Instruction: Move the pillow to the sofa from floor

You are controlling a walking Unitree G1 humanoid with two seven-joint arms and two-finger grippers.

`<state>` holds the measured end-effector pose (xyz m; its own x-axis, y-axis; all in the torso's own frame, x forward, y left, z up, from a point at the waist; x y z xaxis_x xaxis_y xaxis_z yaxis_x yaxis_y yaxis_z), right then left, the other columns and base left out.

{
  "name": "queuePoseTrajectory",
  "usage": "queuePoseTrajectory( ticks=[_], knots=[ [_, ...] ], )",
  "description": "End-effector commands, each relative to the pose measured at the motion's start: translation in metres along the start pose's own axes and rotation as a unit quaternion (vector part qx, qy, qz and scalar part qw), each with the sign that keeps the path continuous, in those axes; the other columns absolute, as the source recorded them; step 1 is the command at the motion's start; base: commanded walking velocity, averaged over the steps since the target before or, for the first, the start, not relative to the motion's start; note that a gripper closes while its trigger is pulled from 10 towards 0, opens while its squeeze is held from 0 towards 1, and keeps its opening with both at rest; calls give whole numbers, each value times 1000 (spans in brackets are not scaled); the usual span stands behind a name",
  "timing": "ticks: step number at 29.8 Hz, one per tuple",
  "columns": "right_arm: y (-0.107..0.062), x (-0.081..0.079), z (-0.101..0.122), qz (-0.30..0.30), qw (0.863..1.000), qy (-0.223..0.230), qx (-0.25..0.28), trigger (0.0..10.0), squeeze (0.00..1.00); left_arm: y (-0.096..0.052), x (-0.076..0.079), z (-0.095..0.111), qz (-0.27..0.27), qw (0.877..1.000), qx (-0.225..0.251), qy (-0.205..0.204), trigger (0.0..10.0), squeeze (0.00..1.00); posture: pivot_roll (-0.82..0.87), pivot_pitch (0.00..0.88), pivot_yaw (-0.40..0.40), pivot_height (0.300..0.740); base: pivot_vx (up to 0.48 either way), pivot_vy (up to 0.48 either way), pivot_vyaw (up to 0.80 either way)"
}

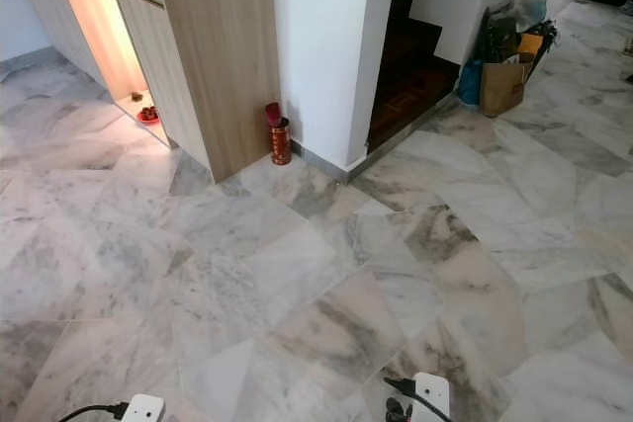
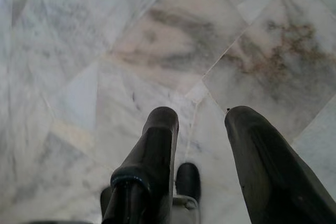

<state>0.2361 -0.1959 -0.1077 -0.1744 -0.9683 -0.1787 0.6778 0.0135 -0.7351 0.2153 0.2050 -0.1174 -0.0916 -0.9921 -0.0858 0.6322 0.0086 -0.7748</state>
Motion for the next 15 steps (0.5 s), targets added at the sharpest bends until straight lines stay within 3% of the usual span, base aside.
queuePoseTrajectory(
  ticks=[1, 15],
  knots=[
    [0, -2, -1, 6, 1000, -13, -3, 10000, 0, -3, -5, -11, 15, 1000, -15, -15, 10000, 0, 3, 59, 6, 740, 0, 0, 800],
    [0, -6, -3, 13, 1000, -10, -5, 10000, 0, -4, -15, -13, 39, 999, -17, -32, 10000, 0, 9, 75, 10, 740, 0, 0, 800]
  ],
)
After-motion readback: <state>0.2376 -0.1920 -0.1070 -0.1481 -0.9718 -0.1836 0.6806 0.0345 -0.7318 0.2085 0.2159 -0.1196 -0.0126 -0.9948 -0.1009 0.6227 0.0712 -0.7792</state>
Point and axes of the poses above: a point about 5 cm out from each wrist's last joint towards the gripper, its own y axis pointing out of the wrist towards the gripper, its own z axis along the axis of the wrist's last joint, x = y × z, the point moved 5 cm from there along y, pointing out of the wrist towards the gripper, and after that the axes turned 4 degrees about y, right-handed, at the moved point
